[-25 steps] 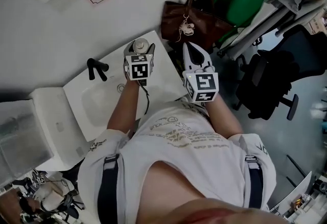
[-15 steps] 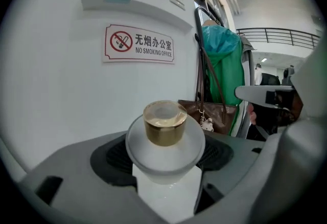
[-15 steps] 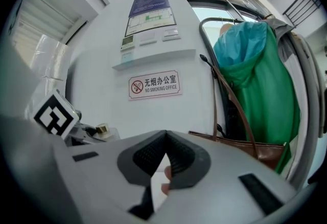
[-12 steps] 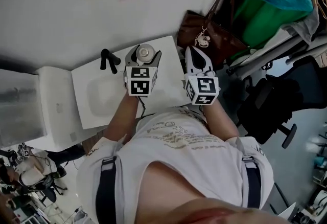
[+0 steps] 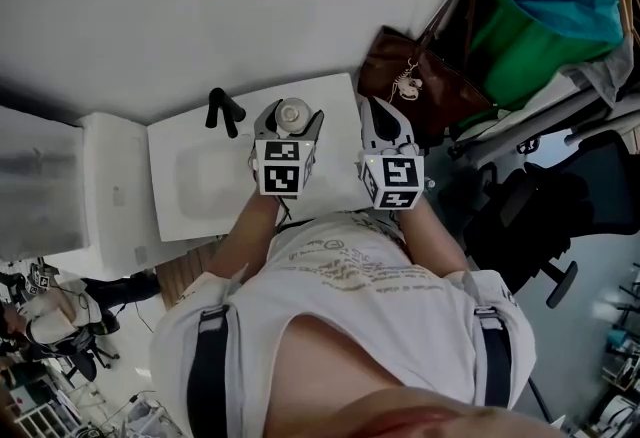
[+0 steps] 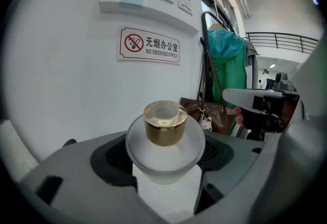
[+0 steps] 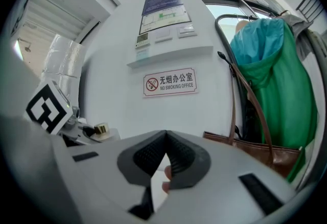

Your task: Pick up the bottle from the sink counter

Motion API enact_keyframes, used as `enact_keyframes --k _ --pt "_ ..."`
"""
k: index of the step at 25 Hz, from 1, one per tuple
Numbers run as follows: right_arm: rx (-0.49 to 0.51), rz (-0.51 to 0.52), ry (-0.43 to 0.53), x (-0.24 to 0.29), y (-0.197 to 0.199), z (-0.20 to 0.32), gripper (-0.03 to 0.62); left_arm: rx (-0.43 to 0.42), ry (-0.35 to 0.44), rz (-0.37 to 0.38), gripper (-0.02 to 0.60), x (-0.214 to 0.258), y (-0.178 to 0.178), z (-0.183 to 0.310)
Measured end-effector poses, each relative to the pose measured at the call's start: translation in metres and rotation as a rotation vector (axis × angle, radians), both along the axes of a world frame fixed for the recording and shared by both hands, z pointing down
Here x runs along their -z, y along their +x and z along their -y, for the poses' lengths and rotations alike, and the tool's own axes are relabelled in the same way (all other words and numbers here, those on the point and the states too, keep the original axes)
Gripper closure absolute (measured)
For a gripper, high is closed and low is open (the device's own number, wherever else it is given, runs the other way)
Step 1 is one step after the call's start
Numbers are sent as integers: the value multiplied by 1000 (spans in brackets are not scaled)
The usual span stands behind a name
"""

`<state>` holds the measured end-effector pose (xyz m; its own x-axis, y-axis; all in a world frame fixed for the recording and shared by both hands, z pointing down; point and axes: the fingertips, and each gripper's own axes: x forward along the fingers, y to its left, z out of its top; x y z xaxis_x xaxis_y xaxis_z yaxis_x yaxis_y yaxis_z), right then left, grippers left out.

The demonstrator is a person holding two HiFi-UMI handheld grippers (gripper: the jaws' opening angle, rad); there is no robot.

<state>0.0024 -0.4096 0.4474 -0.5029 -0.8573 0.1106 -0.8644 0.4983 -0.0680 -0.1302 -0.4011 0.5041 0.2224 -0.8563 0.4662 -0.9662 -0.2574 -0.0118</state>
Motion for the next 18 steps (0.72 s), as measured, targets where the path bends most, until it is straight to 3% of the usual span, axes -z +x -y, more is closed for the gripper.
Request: enact_keyframes --k 18 --pt "19 -3 22 0 7 -9 572 -70 -20 -4 247 -5 34 -7"
